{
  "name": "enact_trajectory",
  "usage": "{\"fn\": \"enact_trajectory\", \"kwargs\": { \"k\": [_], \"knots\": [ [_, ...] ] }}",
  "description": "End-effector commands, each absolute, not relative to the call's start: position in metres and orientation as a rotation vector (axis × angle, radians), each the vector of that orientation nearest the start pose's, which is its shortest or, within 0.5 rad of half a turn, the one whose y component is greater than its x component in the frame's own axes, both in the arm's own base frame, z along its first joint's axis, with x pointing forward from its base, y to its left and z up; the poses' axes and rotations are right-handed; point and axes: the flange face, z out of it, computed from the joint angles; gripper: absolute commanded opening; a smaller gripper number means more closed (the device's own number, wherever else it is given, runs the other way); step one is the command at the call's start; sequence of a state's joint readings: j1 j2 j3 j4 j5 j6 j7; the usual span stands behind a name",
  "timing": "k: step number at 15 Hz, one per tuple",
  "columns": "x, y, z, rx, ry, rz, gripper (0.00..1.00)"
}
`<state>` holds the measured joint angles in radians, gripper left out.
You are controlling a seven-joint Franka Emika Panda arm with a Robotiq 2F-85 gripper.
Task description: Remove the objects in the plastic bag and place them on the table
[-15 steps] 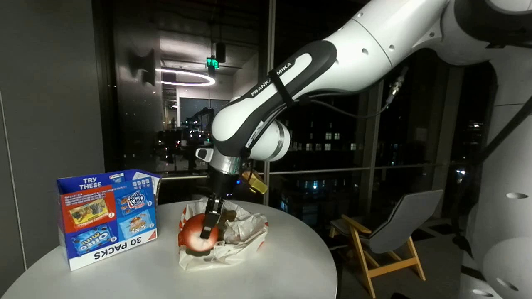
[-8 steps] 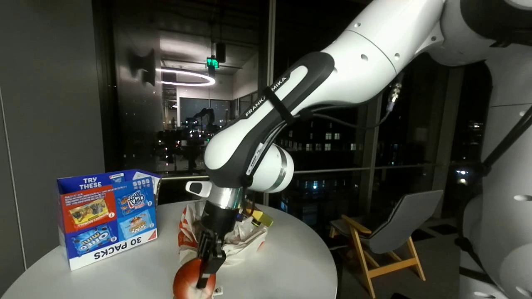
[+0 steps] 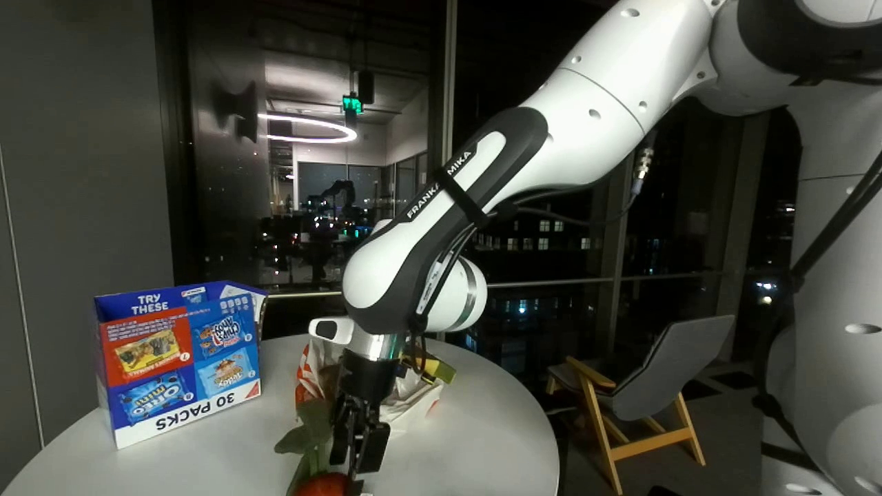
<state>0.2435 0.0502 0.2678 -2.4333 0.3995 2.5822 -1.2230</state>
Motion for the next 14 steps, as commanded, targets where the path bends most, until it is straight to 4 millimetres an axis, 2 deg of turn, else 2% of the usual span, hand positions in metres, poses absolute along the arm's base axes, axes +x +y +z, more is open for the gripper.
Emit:
{"fn": "enact_trajectory", "kwargs": {
  "k": [1, 2, 4, 9, 13, 14],
  "knots": [
    [0.452, 0.229, 0.323, -2.354, -1.905, -0.326, 1.0],
    [0.445, 0.235, 0.305, -2.288, -1.914, -0.284, 0.88],
    [0.45, 0.231, 0.313, -2.328, -1.907, -0.296, 1.0],
    [0.453, 0.231, 0.315, -2.328, -1.9, -0.323, 1.0],
    [0.482, 0.238, 0.323, -2.423, -1.777, -0.406, 1.0],
    [0.494, 0.241, 0.326, -2.443, -1.743, -0.436, 1.0]
  ]
}}
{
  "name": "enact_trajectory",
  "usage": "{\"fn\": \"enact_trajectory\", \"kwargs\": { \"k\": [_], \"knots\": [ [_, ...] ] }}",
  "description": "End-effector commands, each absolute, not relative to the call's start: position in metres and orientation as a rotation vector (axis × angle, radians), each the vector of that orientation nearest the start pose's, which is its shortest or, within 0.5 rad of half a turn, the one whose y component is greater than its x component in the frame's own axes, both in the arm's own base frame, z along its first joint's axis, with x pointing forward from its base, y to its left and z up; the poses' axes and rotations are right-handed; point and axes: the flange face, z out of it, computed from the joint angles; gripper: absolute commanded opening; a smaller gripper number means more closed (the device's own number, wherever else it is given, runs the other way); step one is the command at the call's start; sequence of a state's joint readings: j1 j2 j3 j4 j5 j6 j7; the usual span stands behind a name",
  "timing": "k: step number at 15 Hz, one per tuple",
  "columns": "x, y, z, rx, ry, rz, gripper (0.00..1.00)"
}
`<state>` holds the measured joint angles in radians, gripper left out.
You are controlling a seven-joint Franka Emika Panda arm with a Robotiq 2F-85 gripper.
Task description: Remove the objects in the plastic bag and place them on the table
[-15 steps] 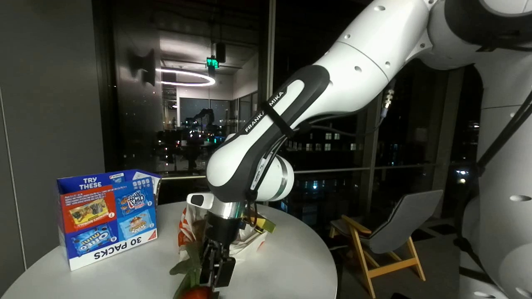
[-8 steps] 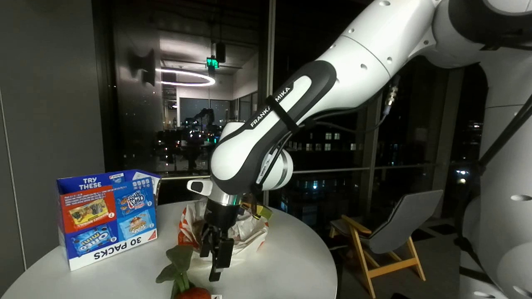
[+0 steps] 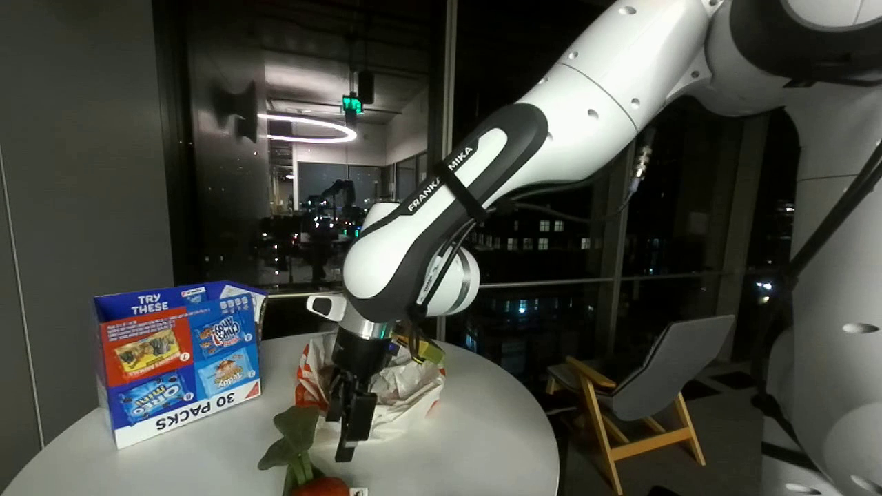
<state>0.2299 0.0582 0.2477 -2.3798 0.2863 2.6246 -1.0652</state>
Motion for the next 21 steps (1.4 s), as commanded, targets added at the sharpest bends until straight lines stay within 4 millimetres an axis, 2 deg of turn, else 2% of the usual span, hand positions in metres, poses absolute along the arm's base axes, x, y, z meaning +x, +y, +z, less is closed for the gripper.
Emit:
{"fn": "enact_trajectory", "kwargs": {
  "k": [1, 5, 9, 11, 13, 16, 21],
  "knots": [
    [0.505, 0.243, 0.329, -2.47, -1.711, -0.458, 1.0],
    [0.563, 0.235, 0.339, -2.623, -1.663, -0.596, 1.0],
    [0.616, 0.208, 0.358, -2.839, -1.425, -0.734, 1.0],
    [0.629, 0.197, 0.363, -2.933, -1.244, -0.711, 1.0],
    [0.638, 0.191, 0.362, -2.974, -1.139, -0.68, 1.0],
    [0.652, 0.174, 0.346, -3.055, -1.005, -0.61, 1.0],
    [0.668, 0.158, 0.322, -3.108, -0.846, -0.492, 1.0]
  ]
}}
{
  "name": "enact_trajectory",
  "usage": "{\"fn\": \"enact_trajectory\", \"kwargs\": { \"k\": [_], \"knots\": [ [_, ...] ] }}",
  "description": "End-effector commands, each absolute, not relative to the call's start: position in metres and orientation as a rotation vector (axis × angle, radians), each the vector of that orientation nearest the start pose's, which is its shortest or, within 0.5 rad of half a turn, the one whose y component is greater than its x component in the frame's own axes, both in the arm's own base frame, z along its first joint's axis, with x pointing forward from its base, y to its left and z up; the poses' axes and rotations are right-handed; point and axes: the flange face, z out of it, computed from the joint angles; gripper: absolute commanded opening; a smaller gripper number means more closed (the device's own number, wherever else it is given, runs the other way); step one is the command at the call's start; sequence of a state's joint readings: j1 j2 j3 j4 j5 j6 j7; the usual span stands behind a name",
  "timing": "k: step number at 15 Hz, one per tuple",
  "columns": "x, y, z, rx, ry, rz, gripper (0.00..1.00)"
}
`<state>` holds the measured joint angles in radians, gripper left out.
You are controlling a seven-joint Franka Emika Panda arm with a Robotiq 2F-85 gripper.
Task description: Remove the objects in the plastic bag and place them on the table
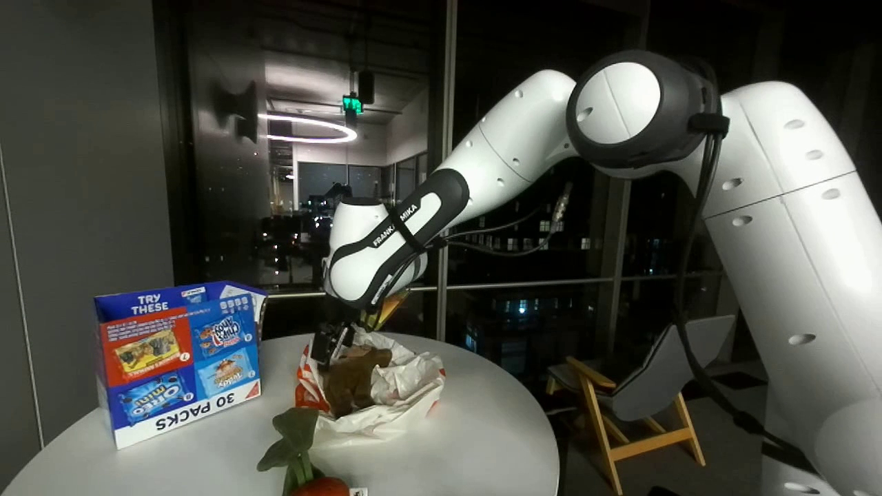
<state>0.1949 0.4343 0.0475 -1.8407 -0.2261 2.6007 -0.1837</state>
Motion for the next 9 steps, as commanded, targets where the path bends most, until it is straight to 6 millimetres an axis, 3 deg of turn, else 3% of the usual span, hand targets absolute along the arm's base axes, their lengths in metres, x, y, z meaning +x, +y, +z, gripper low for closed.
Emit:
{"fn": "enact_trajectory", "kwargs": {
  "k": [1, 6, 9],
  "knots": [
    [0.671, 0.155, 0.318, -3.111, -0.823, -0.468, 1.0],
    [0.688, 0.136, 0.308, -3.151, -0.763, -0.367, 1.0],
    [0.69, 0.129, 0.309, -3.102, -0.732, -0.199, 1.0]
  ]
}}
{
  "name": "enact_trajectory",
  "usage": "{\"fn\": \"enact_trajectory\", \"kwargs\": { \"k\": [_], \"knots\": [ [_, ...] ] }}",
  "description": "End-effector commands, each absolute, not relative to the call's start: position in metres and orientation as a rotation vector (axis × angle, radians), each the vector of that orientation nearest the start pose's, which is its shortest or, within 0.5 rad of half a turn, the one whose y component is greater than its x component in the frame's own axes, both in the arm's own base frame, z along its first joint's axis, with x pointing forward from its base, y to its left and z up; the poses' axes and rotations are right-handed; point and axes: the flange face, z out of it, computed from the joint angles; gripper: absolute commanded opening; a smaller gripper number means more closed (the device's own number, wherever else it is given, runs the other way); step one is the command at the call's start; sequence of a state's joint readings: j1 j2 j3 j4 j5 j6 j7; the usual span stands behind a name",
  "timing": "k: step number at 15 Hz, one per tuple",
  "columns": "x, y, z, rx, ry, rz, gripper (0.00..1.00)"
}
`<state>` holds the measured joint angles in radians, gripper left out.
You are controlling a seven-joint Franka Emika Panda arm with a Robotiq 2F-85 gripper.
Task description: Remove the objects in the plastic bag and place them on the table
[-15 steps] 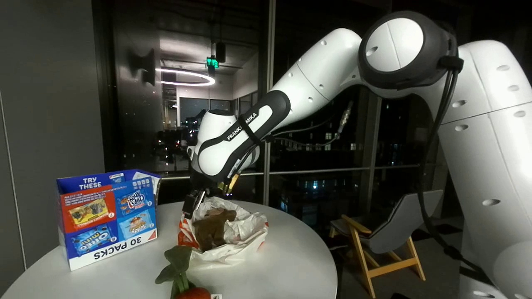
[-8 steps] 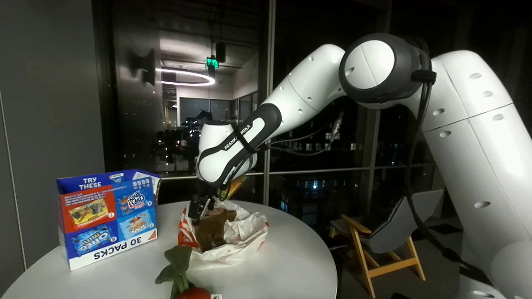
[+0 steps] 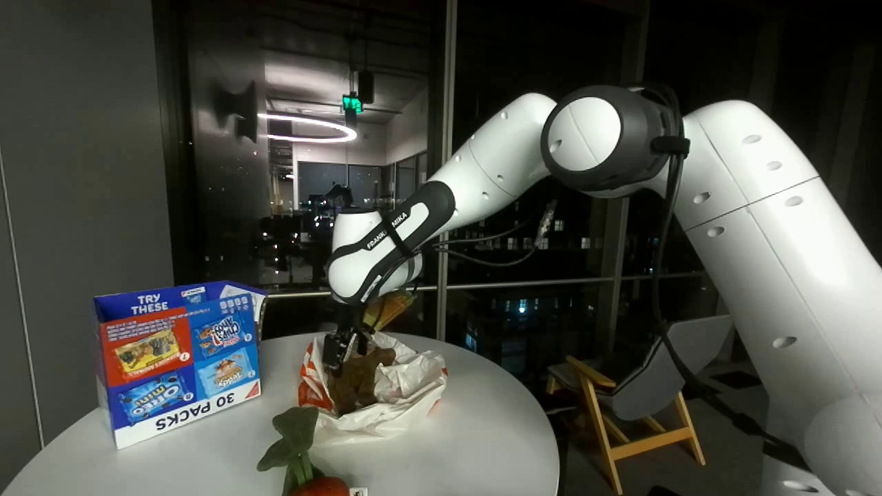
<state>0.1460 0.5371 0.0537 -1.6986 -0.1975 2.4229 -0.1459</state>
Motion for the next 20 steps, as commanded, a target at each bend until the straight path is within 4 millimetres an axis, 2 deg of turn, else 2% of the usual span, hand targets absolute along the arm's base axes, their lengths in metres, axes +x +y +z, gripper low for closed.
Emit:
{"fn": "enact_trajectory", "kwargs": {
  "k": [1, 6, 9, 14, 18, 19, 20],
  "knots": [
    [0.691, 0.128, 0.31, -3.074, -0.721, -0.146, 1.0],
    [0.69, 0.125, 0.323, -2.967, -0.732, 0.0, 1.0],
    [0.691, 0.122, 0.322, -3.06, -0.821, 0.042, 1.0],
    [0.694, 0.132, 0.299, -3.155, -0.961, 0.092, 1.0],
    [0.697, 0.153, 0.278, -3.127, -1.002, 0.139, 1.0],
    [0.698, 0.157, 0.275, -3.126, -1.002, 0.149, 0.92],
    [0.699, 0.161, 0.273, -3.129, -1.013, 0.151, 0.73]
  ]
}}
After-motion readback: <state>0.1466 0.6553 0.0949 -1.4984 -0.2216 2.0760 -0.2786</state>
